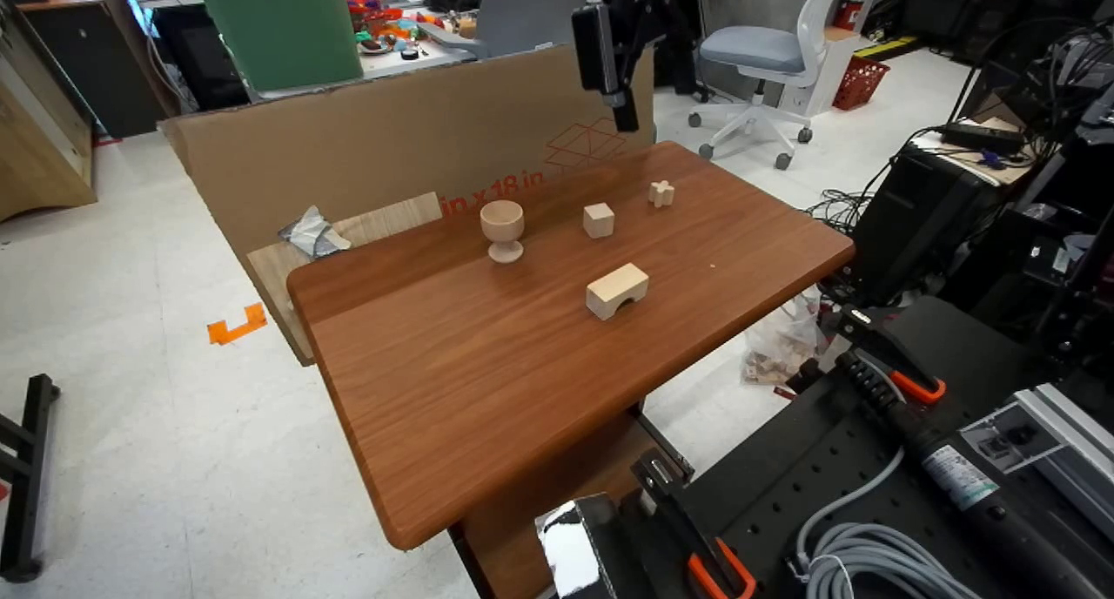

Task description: Move the square block forward

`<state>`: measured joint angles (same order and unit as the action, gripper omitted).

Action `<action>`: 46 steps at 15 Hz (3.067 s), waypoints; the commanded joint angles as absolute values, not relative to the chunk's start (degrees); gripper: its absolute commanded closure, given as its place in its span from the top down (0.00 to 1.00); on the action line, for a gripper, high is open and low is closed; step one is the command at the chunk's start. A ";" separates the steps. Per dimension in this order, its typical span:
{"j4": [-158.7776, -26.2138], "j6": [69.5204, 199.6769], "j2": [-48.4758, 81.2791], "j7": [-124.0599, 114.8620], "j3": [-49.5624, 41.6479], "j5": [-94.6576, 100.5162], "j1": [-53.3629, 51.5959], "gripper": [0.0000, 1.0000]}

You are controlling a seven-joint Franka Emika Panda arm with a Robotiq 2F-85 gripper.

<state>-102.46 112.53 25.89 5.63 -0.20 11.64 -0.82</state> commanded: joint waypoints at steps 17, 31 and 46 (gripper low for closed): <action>-84.06 112.03 47.32 -8.87 -1.36 7.46 -2.71 1.00; -84.39 116.15 50.38 -17.38 -4.01 9.11 -5.62 0.58; -105.60 128.51 30.52 -12.85 -0.84 12.70 -9.29 0.08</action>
<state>-94.82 124.06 38.84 -14.55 -2.38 12.16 -7.64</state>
